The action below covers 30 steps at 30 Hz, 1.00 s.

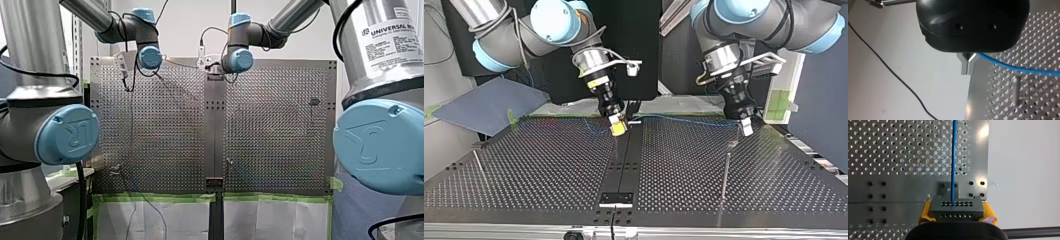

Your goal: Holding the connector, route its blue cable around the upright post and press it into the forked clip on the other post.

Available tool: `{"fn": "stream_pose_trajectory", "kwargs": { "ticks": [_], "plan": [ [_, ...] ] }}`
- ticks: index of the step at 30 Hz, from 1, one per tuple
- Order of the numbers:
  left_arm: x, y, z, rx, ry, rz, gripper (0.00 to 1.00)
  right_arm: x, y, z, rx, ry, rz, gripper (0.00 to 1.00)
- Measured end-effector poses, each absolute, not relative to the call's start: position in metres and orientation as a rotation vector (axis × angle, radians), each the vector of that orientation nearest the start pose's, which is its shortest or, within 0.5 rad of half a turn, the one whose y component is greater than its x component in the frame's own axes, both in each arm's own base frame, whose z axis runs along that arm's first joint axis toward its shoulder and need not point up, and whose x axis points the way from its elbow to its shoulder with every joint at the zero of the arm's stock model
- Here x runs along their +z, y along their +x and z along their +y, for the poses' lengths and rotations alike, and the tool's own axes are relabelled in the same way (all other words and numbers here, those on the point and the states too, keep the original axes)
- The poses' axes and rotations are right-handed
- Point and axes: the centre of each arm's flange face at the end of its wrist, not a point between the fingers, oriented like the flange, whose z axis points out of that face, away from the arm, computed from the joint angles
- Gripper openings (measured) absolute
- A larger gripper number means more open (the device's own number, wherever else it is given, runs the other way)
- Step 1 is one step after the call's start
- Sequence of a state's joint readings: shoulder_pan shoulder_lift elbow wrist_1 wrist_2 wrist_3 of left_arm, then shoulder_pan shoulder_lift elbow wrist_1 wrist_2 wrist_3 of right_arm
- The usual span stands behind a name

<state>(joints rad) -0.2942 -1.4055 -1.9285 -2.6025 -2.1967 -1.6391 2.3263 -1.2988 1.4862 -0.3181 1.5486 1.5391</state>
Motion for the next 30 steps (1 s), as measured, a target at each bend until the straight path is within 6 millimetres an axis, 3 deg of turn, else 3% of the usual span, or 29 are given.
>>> {"fn": "stream_pose_trajectory", "kwargs": {
  "ticks": [16,24,30],
  "plan": [
    [0.463,0.460,-0.149,0.093,-0.405,1.264,0.00,0.477,0.529,-0.368,1.875,1.579,-0.603,0.00],
    [0.487,0.484,-0.127,0.081,-0.419,1.236,0.00,0.482,0.537,-0.377,1.864,1.583,-0.602,0.00],
    [0.479,0.504,-0.106,0.093,-0.407,1.270,0.00,0.471,0.541,-0.385,1.852,1.597,-0.611,0.00]
  ]
}}
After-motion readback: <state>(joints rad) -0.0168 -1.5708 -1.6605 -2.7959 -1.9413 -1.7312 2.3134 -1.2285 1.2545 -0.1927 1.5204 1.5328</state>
